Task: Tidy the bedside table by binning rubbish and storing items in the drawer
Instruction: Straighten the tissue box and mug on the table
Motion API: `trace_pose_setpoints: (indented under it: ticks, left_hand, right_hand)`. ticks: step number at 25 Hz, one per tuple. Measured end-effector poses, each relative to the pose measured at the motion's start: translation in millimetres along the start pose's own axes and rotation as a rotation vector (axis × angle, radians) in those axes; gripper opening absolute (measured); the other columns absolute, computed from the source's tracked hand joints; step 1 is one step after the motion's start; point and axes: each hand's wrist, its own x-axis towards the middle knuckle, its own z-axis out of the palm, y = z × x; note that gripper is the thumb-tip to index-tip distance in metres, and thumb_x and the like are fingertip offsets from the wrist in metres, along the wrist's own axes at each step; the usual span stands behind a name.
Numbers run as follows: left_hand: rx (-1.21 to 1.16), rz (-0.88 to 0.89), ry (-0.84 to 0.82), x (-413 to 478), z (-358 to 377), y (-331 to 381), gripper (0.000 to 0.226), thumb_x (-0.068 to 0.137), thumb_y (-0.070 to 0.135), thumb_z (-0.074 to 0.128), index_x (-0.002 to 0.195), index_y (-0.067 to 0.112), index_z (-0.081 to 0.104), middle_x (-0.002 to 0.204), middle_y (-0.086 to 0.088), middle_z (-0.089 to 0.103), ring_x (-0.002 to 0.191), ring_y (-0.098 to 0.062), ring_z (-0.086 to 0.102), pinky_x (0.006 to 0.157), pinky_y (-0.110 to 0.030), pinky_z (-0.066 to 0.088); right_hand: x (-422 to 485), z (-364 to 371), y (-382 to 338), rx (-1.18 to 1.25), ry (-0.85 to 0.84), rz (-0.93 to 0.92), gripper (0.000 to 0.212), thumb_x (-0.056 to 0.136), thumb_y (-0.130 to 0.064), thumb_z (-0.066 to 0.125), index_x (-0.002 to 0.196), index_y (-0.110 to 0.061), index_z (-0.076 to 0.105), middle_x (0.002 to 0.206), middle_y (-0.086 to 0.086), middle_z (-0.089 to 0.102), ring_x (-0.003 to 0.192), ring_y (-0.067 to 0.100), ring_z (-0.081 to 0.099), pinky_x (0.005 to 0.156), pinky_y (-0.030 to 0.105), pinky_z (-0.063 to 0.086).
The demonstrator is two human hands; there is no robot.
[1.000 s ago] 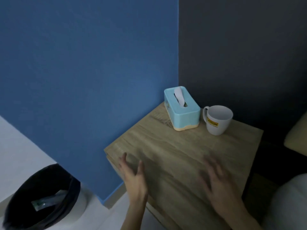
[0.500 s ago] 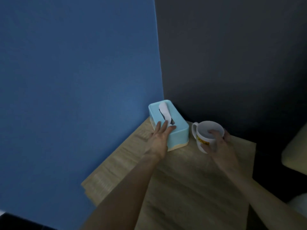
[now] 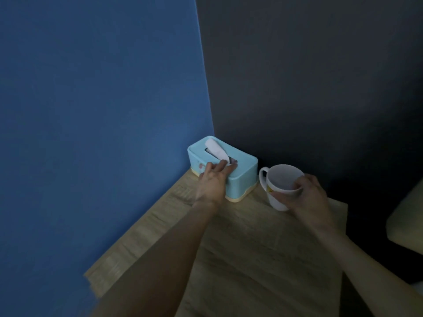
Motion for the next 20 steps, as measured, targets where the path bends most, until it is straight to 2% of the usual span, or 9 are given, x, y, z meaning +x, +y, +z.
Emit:
trace_pose_setpoints:
  ticks: [2,4,6,9,13,16,18,20]
  left_hand:
    - [0.012,-0.026,-0.029,9.5,-2.1,0.2,0.067,0.091,0.003,0.047,0.147,0.035,0.025,0.153,0.003,0.029,0.126,-0.026,0.032,0.102,-0.043,0.039]
    - [0.086,-0.022,-0.064,17.3,-3.4,1.2,0.071,0.09,0.003,0.048,0.147,0.036,0.022,0.151,0.003,0.03,0.124,-0.028,0.032,0.097,-0.045,0.043]
    - [0.141,-0.014,-0.099,24.2,-2.0,0.1,0.074,0.089,0.005,0.05,0.147,0.036,0.018,0.149,0.002,0.03,0.123,-0.03,0.032,0.094,-0.046,0.045]
    - [0.163,-0.028,-0.108,28.9,-1.1,4.2,0.073,0.089,0.009,0.052,0.148,0.035,0.017,0.147,0.0,0.03,0.123,-0.031,0.031,0.094,-0.046,0.043]
    - [0.116,-0.067,-0.102,34.3,2.0,12.5,0.072,0.088,0.011,0.055,0.147,0.032,0.018,0.146,-0.004,0.029,0.129,-0.032,0.027,0.095,-0.048,0.046]
    - [0.078,-0.072,-0.112,36.0,4.2,17.5,0.072,0.088,0.017,0.057,0.147,0.03,0.017,0.147,-0.005,0.027,0.131,-0.032,0.025,0.098,-0.051,0.044]
    - [0.086,-0.077,-0.126,34.5,5.0,19.1,0.07,0.089,0.021,0.054,0.147,0.03,0.016,0.15,-0.007,0.022,0.136,-0.032,0.021,0.105,-0.054,0.034]
    - [0.067,-0.12,-0.154,35.4,4.8,19.0,0.071,0.089,0.018,0.051,0.148,0.032,0.013,0.156,-0.015,0.006,0.144,-0.037,0.003,0.113,-0.056,0.016]
  right_hand:
    - [2.9,-1.5,2.4,0.07,-0.041,0.022,0.054,0.066,-0.024,0.081,0.108,-0.012,0.048,0.13,0.011,0.046,0.119,0.028,0.048,0.086,0.035,0.043]
    - [5.9,-1.0,0.6,0.21,-0.06,0.093,0.084,0.064,-0.018,0.082,0.131,-0.016,0.032,0.137,0.011,0.042,0.125,0.029,0.043,0.093,0.04,0.041]
    - [9.4,2.4,0.4,0.247,-0.057,0.101,0.1,0.062,-0.018,0.084,0.14,-0.015,0.021,0.138,0.011,0.041,0.125,0.028,0.043,0.093,0.037,0.039]
    - [16.9,5.7,4.4,0.199,-0.055,0.052,0.101,0.06,-0.025,0.085,0.141,-0.014,0.025,0.139,0.011,0.041,0.123,0.027,0.044,0.089,0.032,0.037]
    - [24.1,8.8,4.5,0.184,-0.076,0.055,0.1,0.061,-0.027,0.084,0.142,-0.017,0.026,0.14,0.01,0.042,0.123,0.028,0.045,0.094,0.039,0.041]
    - [25.0,10.4,-0.5,0.17,-0.079,0.069,0.101,0.064,-0.024,0.082,0.144,-0.016,0.021,0.144,0.011,0.035,0.127,0.029,0.041,0.097,0.04,0.04]
    - [21.2,11.2,-4.2,0.11,-0.082,0.075,0.106,0.066,-0.026,0.081,0.147,-0.014,0.014,0.148,0.012,0.027,0.131,0.03,0.036,0.1,0.041,0.037]
    - [18.7,13.1,-6.8,0.028,-0.068,0.044,0.112,0.066,-0.034,0.08,0.148,-0.011,0.007,0.152,0.012,0.018,0.135,0.031,0.028,0.105,0.042,0.034]
